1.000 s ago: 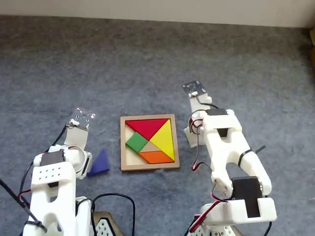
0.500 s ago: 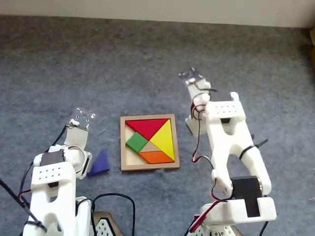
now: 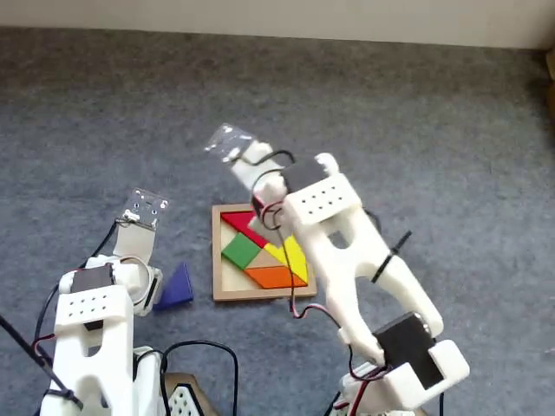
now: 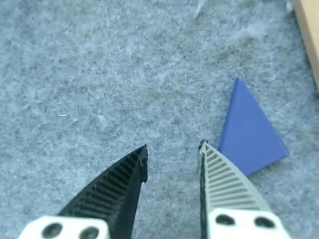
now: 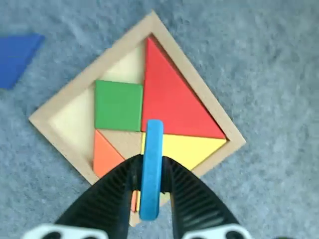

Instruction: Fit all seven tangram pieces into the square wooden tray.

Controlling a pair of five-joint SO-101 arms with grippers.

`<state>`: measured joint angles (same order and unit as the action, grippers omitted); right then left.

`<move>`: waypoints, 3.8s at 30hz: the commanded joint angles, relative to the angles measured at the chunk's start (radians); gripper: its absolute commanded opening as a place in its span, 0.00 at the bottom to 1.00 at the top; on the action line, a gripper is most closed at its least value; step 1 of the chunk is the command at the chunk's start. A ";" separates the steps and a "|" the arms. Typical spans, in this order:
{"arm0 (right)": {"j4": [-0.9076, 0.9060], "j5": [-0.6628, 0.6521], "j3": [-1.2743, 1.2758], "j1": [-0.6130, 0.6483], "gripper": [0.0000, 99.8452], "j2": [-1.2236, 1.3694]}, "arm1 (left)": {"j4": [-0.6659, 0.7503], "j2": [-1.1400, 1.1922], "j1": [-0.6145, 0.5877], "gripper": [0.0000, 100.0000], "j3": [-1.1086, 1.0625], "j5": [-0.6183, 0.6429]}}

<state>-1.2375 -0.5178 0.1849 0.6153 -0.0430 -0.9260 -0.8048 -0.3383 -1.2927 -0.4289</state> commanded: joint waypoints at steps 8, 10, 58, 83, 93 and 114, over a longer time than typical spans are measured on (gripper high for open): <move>0.240 0.123 0.033 0.114 0.00 0.136 | 0.014 -0.019 -0.015 0.18 0.007 0.005; 0.242 0.123 0.033 0.117 0.00 0.151 | 0.014 -0.019 -0.015 0.18 0.007 0.005; 0.197 0.124 -0.071 -0.031 0.05 0.214 | 0.014 -0.019 -0.015 0.18 0.007 0.005; 0.438 0.118 0.071 0.004 0.01 0.225 | 0.014 -0.019 -0.013 0.18 0.007 0.005; 0.440 0.117 0.071 0.068 0.01 0.225 | 0.014 -0.019 -0.013 0.18 0.007 0.005; 0.282 0.120 0.077 0.031 0.01 0.036 | 0.014 -0.019 -0.015 0.18 0.007 0.005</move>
<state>-0.9413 -0.4074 0.2677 0.6951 0.1227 -0.9260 -0.8048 -0.3383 -1.2927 -0.4289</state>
